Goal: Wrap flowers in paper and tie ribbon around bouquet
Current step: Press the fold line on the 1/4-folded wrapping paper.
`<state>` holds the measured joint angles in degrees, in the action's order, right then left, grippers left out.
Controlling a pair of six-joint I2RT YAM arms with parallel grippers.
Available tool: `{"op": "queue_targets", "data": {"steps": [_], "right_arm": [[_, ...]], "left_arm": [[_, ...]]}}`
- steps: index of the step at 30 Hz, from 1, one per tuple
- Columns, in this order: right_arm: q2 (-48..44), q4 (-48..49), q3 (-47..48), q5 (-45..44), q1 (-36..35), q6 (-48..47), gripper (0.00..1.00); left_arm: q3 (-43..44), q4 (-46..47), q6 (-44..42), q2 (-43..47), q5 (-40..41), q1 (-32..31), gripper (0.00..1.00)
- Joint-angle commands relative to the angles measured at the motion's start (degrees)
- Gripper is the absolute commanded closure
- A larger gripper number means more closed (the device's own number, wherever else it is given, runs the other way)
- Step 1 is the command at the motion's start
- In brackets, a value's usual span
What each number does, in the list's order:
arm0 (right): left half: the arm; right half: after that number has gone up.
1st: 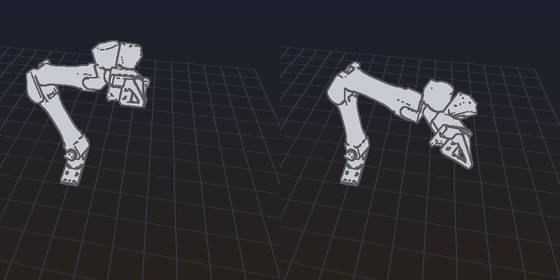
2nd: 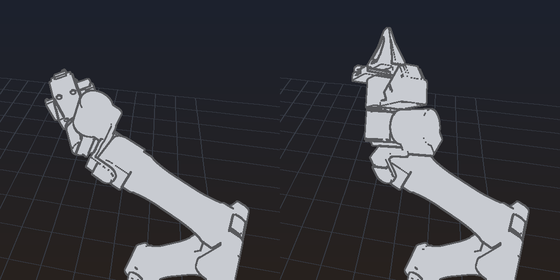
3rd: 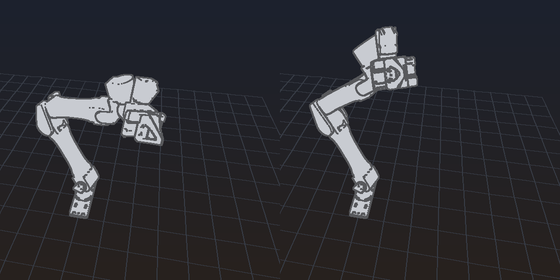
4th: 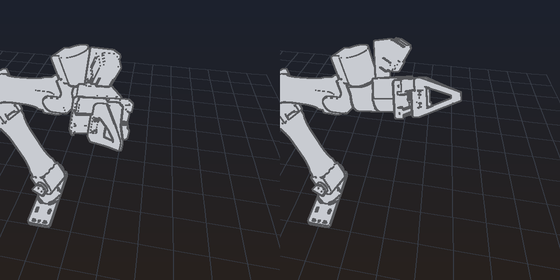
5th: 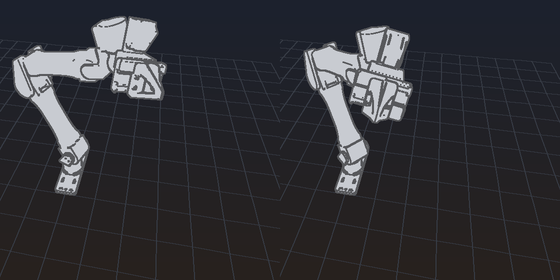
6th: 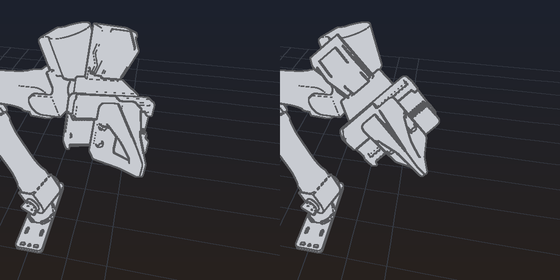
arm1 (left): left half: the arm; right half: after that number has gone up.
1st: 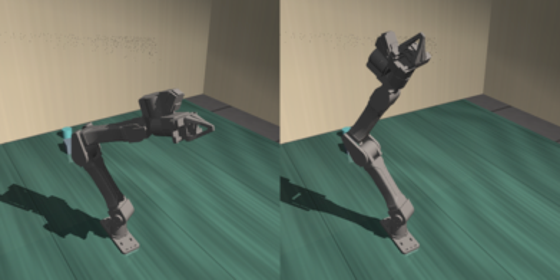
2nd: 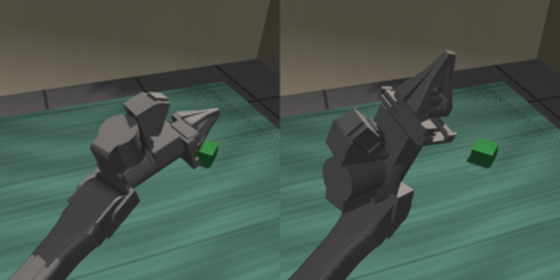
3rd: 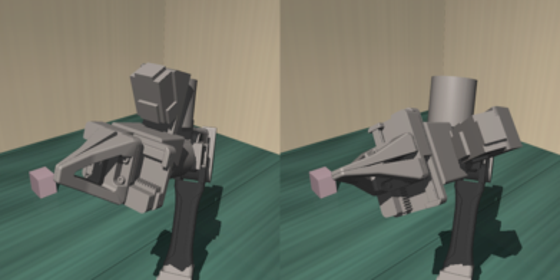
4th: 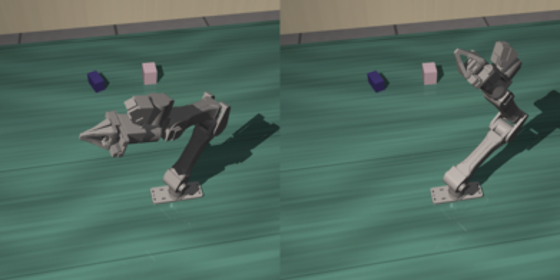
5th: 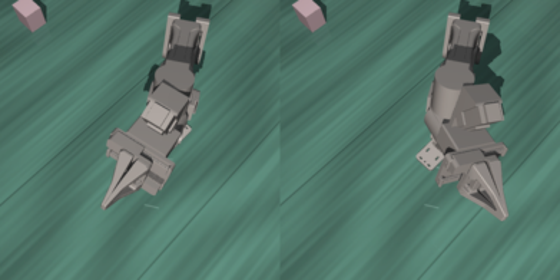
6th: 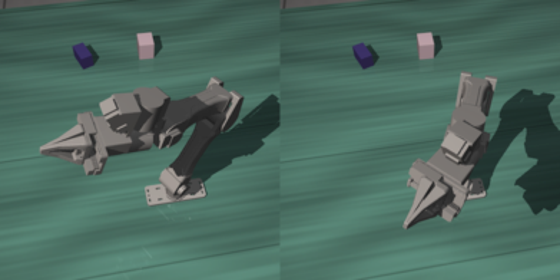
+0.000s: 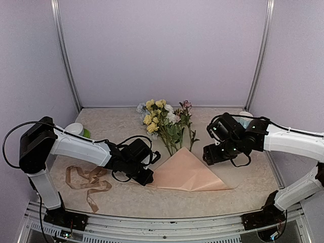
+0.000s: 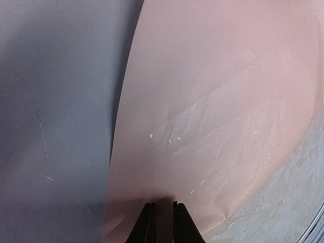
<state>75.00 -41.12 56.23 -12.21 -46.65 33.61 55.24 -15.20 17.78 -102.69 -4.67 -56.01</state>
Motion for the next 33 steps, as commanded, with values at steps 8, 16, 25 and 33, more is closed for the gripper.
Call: {"op": "queue_targets", "data": {"steps": [8, 16, 25, 33], "right_arm": [[16.9, 35.9, -1.5, 33.4, -15.4, -1.4, 0.99], [27.4, 40.6, -3.0, 38.6, -10.7, 3.9, 1.0], [28.1, 33.4, -8.2, 35.0, -9.3, 4.3, 1.0], [18.5, 34.2, -20.2, 33.5, -4.4, 7.8, 1.0]], "left_arm": [[-3.4, -7.5, 0.7, -2.9, -3.7, -1.6, 0.86], [-5.0, -6.5, 1.3, -2.2, -4.2, -1.5, 0.86], [-5.3, -6.8, 0.5, -2.7, -3.9, -0.6, 0.86], [-6.8, -7.2, -0.4, -2.8, -3.0, 0.5, 0.86]]}}
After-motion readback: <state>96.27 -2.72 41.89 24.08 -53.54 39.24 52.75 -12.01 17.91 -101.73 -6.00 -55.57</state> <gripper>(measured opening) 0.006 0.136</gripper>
